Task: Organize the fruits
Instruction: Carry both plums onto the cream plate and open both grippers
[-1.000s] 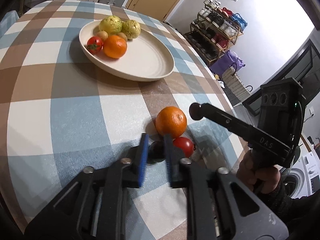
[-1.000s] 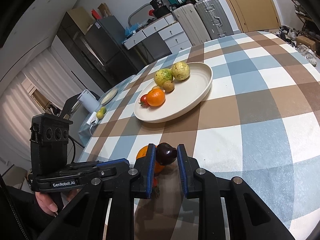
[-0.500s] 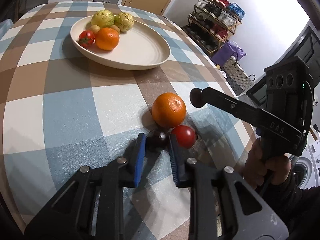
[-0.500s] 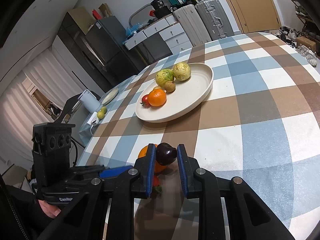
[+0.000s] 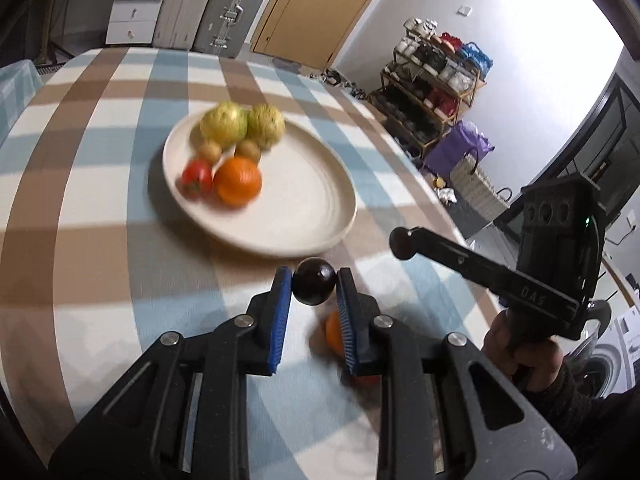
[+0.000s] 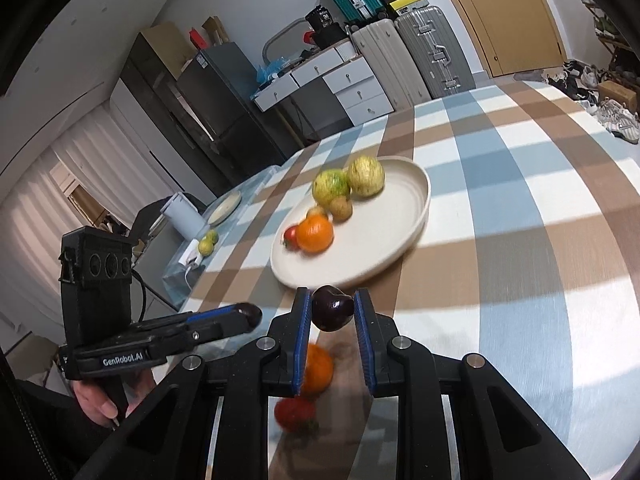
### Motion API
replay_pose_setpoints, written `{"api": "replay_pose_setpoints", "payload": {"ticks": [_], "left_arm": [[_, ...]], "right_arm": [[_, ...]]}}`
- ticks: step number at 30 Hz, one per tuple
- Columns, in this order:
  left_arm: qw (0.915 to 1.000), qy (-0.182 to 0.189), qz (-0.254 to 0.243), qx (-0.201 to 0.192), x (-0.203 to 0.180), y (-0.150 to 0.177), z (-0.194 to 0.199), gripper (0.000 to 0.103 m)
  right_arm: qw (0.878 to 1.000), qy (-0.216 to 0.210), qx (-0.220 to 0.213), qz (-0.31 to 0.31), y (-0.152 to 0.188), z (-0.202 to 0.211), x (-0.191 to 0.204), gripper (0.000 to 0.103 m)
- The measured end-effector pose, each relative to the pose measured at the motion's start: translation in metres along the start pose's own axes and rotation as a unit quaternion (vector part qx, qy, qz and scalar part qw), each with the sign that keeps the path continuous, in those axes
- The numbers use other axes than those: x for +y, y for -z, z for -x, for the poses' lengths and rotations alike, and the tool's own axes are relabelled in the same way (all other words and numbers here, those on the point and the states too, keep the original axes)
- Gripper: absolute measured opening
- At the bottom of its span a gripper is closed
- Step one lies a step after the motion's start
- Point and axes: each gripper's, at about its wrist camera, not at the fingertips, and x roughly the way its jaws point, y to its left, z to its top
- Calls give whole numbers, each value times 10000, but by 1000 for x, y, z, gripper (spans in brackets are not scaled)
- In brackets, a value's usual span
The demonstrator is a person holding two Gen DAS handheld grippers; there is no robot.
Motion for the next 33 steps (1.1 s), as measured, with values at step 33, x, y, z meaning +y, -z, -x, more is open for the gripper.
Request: {"api": "replay_pose_setpoints", "payload": {"ticks": [33], "left_arm": [[9981, -600, -120, 93, 19, -120, -132, 20]], "right_arm": [[9964, -198, 534, -622, -124, -124, -68, 22]]}}
